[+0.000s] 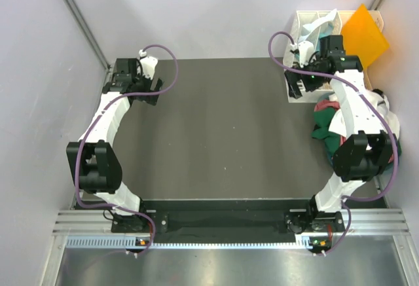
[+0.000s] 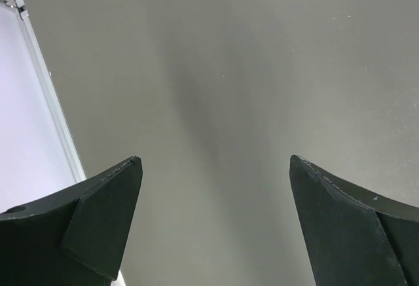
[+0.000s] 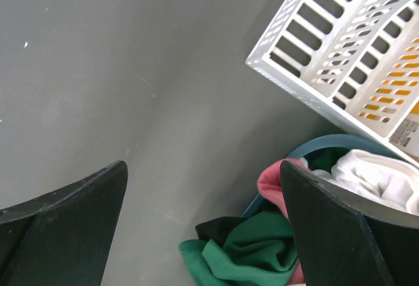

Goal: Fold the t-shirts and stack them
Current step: Grab crumpled tshirt from bin with the right arm

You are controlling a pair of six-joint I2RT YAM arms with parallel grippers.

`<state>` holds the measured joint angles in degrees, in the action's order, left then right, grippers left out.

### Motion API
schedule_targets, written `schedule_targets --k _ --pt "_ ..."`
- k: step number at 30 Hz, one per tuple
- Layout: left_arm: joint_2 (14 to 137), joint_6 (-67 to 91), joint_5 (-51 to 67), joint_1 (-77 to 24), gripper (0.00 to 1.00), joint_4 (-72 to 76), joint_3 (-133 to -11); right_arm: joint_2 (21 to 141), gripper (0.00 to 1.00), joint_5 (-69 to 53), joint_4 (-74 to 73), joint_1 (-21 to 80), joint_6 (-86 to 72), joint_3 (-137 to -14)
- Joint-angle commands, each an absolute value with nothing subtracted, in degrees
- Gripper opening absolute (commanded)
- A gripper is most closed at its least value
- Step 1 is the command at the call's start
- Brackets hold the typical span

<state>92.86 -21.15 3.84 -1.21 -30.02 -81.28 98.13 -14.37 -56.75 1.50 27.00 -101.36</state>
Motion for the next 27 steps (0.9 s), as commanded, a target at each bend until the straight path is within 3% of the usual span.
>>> schedule_targets --k 1,11,15,21,27 --pt "91.3 -20.7 2.4 -1.1 0.98 -29.7 -83.1 96.1 1.0 -16.2 -61.1 2.5 26.6 -106.4" --pt "91.3 -21.5 2.5 -1.2 0.98 -29.7 -84.5 96.8 1.0 -13.5 -61.3 0.4 24.2 -111.3" --pt "90.9 -25.0 3.5 -1.8 0.96 -30.0 -83.8 101.8 1.0 -6.0 -66.2 -2.2 28.1 -116.1" --pt "90.9 -27.9 4.0 -3.7 0.95 -29.4 -82.0 100.9 0.99 -4.8 -63.3 -11.1 28.7 -110.3" --pt "92.0 -31.1 2.8 -8.0 0.94 -29.9 -82.4 100.6 0.92 -2.7 -64.4 -14.4 28.6 -107.7"
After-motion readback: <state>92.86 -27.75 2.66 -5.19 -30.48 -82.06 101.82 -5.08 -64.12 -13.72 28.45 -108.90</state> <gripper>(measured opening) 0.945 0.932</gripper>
